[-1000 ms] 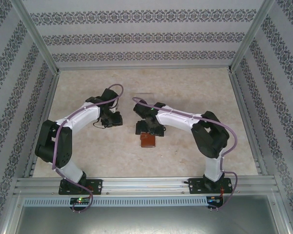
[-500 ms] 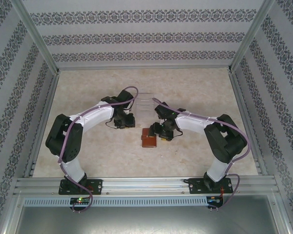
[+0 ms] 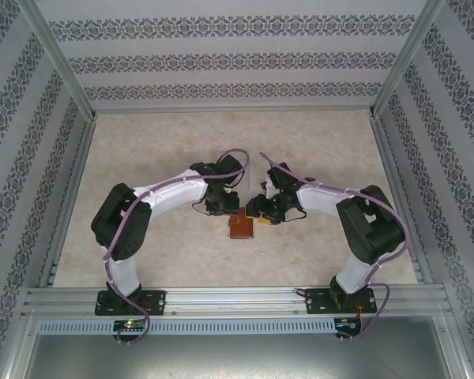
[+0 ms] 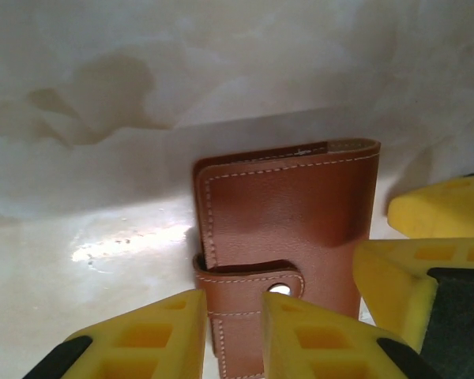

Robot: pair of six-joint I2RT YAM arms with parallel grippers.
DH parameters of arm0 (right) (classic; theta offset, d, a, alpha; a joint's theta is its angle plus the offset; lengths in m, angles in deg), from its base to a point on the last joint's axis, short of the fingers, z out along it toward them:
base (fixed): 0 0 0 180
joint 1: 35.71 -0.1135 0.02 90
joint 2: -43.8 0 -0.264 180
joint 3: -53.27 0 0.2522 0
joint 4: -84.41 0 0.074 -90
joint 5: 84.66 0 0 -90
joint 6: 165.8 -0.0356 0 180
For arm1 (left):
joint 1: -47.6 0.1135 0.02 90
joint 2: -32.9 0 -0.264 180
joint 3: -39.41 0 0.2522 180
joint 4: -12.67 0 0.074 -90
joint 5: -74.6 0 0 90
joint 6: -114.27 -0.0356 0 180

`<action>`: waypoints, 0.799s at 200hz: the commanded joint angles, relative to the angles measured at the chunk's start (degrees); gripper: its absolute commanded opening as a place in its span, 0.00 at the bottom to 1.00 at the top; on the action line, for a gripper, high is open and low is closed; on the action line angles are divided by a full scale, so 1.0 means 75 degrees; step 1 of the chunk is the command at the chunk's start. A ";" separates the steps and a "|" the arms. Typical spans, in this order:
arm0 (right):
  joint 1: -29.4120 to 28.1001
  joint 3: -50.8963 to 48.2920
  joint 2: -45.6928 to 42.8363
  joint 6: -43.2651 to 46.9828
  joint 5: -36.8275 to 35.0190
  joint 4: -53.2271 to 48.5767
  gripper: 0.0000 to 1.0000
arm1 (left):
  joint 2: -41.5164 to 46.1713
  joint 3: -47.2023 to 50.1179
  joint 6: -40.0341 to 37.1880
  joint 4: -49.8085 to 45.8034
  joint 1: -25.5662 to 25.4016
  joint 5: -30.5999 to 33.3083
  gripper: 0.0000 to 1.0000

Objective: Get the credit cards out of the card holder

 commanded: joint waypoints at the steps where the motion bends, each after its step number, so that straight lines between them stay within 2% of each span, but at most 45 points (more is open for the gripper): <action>1: 0.0169 -0.0015 0.0277 0.0402 0.0523 0.0404 0.53 | -0.0253 -0.0274 0.0291 -0.0405 -0.0199 0.0225 0.25; 92: 0.0370 -0.0365 0.0917 0.0230 0.1238 0.1249 0.38 | -0.0811 -0.0560 0.0335 -0.0787 -0.0566 0.0248 0.27; 160: 0.0309 -0.0531 0.0944 -0.0109 0.1702 0.1855 0.36 | -0.1203 -0.0817 0.0152 -0.0938 -0.0624 0.0162 0.31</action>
